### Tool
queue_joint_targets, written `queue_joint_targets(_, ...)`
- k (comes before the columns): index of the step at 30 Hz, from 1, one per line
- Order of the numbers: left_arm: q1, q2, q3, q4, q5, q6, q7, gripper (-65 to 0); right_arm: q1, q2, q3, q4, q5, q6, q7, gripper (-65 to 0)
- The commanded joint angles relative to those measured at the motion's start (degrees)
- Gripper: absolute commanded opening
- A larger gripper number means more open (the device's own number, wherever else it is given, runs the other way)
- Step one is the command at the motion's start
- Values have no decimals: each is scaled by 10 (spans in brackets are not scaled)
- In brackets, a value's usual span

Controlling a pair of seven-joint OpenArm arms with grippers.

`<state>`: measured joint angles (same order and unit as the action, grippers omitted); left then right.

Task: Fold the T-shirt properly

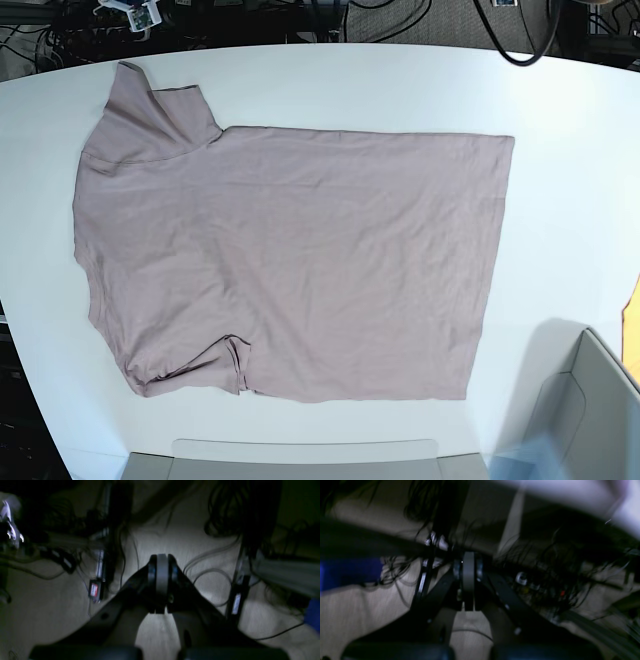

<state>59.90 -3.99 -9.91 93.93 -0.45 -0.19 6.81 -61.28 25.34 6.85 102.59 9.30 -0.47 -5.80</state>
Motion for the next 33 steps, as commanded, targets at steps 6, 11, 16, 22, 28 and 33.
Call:
queue_joint_targets(6,-10,-3,-2,123,0,3,92,-650,35,5,15,148,3,0,-83,-648)
queue_joint_targets(11,-58,-4,-3,207,1,2,171,-647,115,5,13,160,3,1,-109,-649)
queue_joint_targets(16,-89,-4,2,232,1,2,196,-613,157,4,15,160,4,2,-116,-640)
queue_joint_targets(22,-91,-2,2,232,0,2,195,-503,175,12,52,160,72,2,-168,-463)
queue_joint_targets(28,-91,-4,2,232,0,2,197,-495,192,32,168,155,314,4,-253,-434)
queue_joint_targets(33,-108,-5,3,232,0,2,200,-495,190,-2,233,134,337,5,-281,-434)
